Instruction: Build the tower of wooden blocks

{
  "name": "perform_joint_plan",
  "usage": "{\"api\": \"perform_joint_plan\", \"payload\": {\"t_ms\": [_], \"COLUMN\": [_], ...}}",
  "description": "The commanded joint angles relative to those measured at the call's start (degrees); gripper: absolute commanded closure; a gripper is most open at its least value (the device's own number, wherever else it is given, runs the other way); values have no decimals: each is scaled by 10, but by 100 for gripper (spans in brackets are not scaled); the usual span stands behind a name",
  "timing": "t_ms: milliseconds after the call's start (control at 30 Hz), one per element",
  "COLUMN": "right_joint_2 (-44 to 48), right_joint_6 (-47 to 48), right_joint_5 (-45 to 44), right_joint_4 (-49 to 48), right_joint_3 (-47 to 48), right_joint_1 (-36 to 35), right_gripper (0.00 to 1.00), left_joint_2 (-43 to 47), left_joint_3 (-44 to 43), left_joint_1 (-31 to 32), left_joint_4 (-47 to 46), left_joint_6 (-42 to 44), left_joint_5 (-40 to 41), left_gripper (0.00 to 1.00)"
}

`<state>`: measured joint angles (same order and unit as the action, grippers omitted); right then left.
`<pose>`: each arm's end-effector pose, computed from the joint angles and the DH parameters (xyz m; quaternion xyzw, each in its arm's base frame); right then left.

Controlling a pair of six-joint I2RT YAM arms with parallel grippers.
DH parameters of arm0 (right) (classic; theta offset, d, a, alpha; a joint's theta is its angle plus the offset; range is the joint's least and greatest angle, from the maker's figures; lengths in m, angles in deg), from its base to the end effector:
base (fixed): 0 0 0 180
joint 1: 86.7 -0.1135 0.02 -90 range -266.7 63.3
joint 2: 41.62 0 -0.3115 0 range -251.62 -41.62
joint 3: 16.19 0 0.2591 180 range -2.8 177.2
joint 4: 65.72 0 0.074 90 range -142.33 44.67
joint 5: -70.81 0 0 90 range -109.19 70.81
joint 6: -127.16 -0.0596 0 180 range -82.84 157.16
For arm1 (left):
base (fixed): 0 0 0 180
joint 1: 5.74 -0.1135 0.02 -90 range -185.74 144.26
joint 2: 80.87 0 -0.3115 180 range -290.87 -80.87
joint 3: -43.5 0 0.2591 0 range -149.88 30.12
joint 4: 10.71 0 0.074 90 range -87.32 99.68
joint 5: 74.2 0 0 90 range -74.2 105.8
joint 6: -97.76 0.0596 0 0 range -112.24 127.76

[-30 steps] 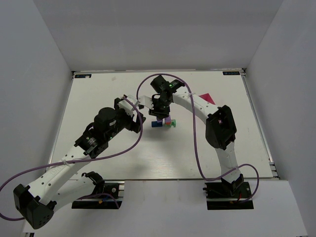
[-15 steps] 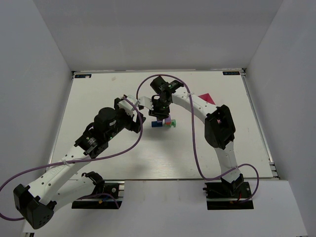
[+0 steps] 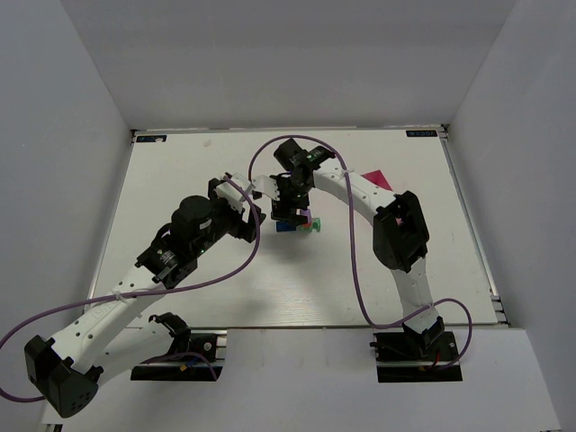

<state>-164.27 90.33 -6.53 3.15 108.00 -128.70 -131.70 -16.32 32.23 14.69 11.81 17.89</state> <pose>0.3613 0.3429 0.2608 -0.7341 0.6413 0.0886 0.2049 0.1647 -0.1258 0.3578 0.2769 0.7513 -0.1607 0.5771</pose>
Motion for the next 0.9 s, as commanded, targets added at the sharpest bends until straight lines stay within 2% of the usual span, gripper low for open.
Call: {"api": "perform_joint_plan", "payload": {"t_ms": [0,267,567,800,867], "right_joint_2": [21,68,173,349,373], "right_joint_6": [-2,-28,-106,-197,-220], "right_joint_5": [24,34,15,-38,-48], "right_joint_4": [-8,-34,-119,-257,-288], "right_joint_3": [20,17,-62,-240,-305], "right_joint_1": [1,4,26,72,80], "right_gripper": [10,10,10,10,10], "left_joint_2": [13,84,177,148,133], "left_joint_3": [2,42,91,91,91], "left_joint_1": [-3,-3,-3,-3,-3], "left_joint_4": [-3,-58,-107,-102,-102], "left_joint_6": [2,29,53,58,58], "left_joint_5": [-9,-65,-101,-90,-90], "left_gripper": [11,11,11,7,7]}}
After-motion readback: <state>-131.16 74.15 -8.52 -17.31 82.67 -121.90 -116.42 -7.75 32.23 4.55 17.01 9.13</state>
